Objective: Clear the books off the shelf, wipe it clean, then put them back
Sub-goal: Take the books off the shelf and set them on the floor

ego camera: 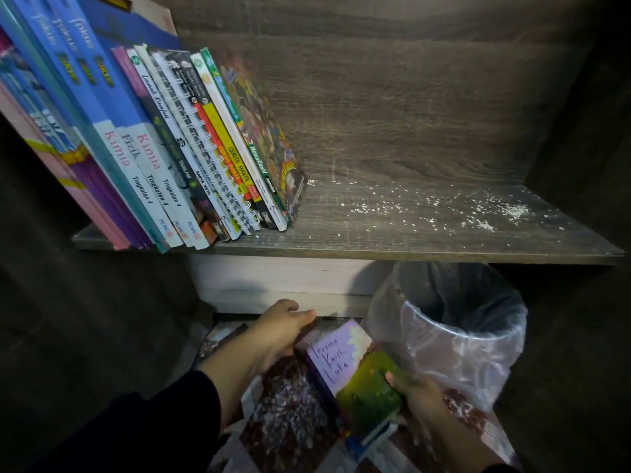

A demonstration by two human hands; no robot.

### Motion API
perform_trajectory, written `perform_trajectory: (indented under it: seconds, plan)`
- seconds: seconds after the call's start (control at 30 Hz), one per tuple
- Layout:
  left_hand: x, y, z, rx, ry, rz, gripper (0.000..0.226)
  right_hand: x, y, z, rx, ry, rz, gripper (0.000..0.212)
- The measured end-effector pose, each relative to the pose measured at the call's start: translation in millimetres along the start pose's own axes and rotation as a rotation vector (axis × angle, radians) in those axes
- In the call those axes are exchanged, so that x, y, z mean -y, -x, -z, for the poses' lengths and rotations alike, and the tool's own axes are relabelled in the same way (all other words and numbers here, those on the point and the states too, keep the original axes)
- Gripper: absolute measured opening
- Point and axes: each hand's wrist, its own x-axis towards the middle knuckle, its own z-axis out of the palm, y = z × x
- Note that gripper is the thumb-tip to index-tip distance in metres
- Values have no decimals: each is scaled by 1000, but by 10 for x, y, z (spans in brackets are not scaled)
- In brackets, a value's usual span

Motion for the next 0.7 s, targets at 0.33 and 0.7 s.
perform_trajectory:
  seconds: [0.33, 0.7]
  plan:
    - [-93, 542, 331, 1, -60, -157, 15, 631, 631, -203, 200, 1045, 430, 52]
    - [-1014, 1234, 937, -487, 18, -660, 23, 2291, 1498, -876, 150, 812, 944, 14]
